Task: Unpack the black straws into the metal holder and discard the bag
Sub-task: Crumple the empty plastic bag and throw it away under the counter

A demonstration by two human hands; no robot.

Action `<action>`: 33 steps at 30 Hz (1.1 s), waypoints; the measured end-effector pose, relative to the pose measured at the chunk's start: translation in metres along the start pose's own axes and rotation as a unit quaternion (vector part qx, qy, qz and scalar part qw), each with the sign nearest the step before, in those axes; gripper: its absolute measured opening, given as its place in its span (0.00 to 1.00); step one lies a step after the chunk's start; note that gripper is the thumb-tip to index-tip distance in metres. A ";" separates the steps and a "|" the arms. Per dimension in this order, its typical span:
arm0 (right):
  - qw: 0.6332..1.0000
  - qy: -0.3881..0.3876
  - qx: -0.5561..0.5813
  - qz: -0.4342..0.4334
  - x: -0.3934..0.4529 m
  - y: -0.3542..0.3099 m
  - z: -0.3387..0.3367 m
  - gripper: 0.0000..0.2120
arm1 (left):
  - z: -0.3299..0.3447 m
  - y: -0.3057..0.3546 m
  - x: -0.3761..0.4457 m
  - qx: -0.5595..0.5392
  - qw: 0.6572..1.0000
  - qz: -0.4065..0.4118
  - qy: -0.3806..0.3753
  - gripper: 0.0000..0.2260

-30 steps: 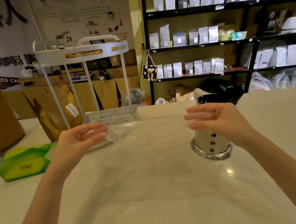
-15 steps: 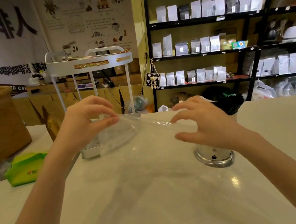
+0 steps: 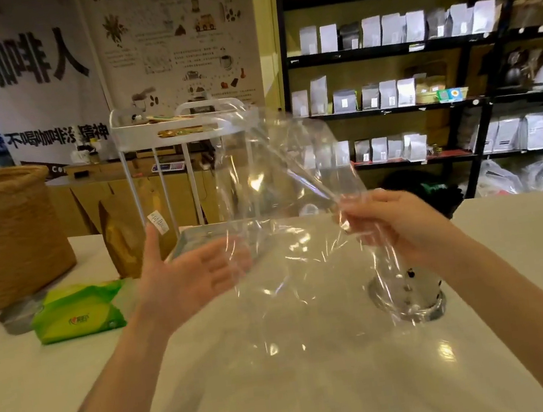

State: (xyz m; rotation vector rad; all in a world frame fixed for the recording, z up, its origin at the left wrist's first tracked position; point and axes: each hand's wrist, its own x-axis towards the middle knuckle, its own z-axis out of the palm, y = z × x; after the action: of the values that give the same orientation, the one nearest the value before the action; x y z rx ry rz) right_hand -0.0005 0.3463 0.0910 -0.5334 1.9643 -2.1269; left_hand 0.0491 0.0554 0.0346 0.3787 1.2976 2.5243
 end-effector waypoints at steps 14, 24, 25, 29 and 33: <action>0.994 0.043 -0.006 0.099 0.004 0.053 -0.002 0.08 | 0.024 -0.031 0.013 0.294 0.932 0.032 0.208 0.21; 0.995 0.018 0.002 0.100 0.005 0.056 -0.013 0.06 | 0.012 -0.032 0.010 0.210 0.949 0.037 0.231 0.12; 0.995 0.017 0.002 0.101 0.005 0.057 -0.013 0.06 | 0.012 -0.031 0.010 0.215 0.952 0.028 0.217 0.13; 0.994 0.004 0.026 0.104 0.005 0.058 -0.015 0.05 | 0.017 -0.026 0.018 0.245 0.949 -0.015 0.199 0.19; 0.993 -0.012 0.022 0.115 0.005 0.062 -0.016 0.05 | 0.018 -0.021 0.037 0.225 0.931 0.034 0.286 0.14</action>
State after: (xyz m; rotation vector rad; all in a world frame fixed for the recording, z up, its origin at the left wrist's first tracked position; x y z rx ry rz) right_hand -0.0179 0.3532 0.0293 -0.3078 1.8613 -2.0064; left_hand 0.0237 0.0942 0.0317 -0.2645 2.1184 2.4605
